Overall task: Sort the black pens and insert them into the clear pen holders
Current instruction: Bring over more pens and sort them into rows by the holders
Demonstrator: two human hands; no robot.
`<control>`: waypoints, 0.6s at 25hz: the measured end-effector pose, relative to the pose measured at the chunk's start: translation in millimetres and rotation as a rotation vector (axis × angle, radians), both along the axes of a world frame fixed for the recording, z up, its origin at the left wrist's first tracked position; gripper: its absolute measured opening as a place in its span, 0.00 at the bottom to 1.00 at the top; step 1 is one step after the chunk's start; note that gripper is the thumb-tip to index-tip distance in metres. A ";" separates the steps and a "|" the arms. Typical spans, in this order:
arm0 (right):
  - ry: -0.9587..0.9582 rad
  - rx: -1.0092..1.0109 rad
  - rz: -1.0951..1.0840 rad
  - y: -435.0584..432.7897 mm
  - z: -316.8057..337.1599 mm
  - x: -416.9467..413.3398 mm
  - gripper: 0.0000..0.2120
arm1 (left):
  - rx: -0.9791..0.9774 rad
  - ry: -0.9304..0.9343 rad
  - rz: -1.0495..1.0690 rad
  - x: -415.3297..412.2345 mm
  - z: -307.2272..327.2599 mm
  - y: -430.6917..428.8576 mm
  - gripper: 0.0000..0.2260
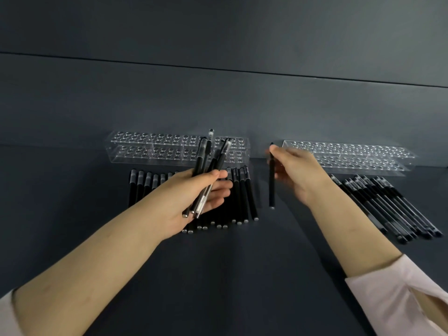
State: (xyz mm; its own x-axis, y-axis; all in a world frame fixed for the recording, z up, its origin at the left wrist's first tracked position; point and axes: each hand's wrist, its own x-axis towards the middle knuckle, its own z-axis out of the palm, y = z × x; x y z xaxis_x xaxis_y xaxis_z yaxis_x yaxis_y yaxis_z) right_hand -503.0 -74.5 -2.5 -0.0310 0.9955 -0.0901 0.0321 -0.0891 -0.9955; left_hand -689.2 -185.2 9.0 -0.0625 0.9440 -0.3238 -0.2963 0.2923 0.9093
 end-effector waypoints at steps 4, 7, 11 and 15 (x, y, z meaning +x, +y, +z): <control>-0.547 0.126 -0.006 9.8 -20.9 6.7 0.10 | -0.029 -0.058 0.031 -1.8 3.1 0.6 0.08; -0.476 0.091 0.052 9.0 -23.0 1.0 0.08 | -0.023 -0.096 0.059 -4.1 2.6 2.5 0.10; -0.371 0.074 0.138 4.7 -24.5 -6.8 0.09 | 0.001 -0.059 0.078 -5.3 -1.0 3.2 0.08; -0.405 0.101 0.124 -6.6 -16.1 -10.5 0.06 | 0.046 -0.049 0.071 -4.5 -2.9 3.2 0.07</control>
State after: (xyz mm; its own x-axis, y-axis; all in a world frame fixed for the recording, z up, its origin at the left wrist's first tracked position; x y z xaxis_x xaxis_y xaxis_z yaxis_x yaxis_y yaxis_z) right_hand -513.5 -81.0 -18.5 -0.1327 0.9909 -0.0220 0.4263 0.0370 -0.9038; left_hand -693.7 -182.1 6.0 -0.1150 0.9518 -0.2842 -0.3596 0.2268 0.9051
